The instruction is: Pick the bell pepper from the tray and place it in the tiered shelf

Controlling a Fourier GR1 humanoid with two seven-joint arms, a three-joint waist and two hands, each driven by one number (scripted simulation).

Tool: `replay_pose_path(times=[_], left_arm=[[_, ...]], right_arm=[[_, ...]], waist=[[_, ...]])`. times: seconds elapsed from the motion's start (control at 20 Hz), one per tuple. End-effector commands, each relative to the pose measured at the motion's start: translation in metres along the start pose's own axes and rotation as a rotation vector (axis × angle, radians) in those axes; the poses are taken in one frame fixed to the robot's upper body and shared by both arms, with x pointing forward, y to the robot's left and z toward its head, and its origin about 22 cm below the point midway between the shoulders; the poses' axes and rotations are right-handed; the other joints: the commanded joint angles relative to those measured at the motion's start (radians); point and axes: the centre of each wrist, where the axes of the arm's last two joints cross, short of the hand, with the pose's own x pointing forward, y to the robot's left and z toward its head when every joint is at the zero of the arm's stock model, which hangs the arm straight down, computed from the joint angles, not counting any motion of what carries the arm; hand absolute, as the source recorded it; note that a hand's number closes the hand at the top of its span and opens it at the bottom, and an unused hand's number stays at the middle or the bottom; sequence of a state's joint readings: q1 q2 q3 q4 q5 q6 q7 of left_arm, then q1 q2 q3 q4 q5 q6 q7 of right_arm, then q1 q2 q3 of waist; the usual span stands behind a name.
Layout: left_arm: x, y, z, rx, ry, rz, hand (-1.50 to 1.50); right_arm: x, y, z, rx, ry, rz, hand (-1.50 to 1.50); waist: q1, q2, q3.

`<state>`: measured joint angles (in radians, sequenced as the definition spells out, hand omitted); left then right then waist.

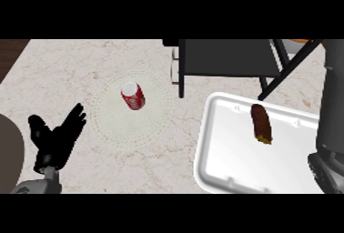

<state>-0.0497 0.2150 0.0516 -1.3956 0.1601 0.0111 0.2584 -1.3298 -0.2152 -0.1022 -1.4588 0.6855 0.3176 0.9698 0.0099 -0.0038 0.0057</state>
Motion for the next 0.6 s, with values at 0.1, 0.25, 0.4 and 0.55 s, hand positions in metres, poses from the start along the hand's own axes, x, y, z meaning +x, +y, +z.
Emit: replay_pose_path(times=[0.1, 0.25, 0.4, 0.55], left_arm=[[-0.008, 0.007, 0.002, 0.007, 0.072, 0.006, 0.00], [-0.008, 0.001, 0.002, 0.001, 0.074, 0.001, 0.00], [-0.016, -0.010, 0.002, -0.015, 0.074, -0.008, 0.00], [-0.026, 0.001, -0.002, -0.014, 0.091, 0.004, 0.00]], right_arm=[[-0.018, -0.004, -0.039, 0.079, 0.044, 0.066, 1.50], [-0.032, 0.004, -0.050, 0.095, 0.044, 0.113, 1.50], [-0.052, 0.017, -0.068, 0.070, 0.040, 0.136, 1.50], [-0.055, 0.043, -0.068, 0.081, 0.042, 0.141, 1.50]], waist=[[0.007, 0.007, -0.006], [0.005, 0.006, -0.006], [0.010, 0.010, -0.006], [0.005, 0.010, -0.007]])
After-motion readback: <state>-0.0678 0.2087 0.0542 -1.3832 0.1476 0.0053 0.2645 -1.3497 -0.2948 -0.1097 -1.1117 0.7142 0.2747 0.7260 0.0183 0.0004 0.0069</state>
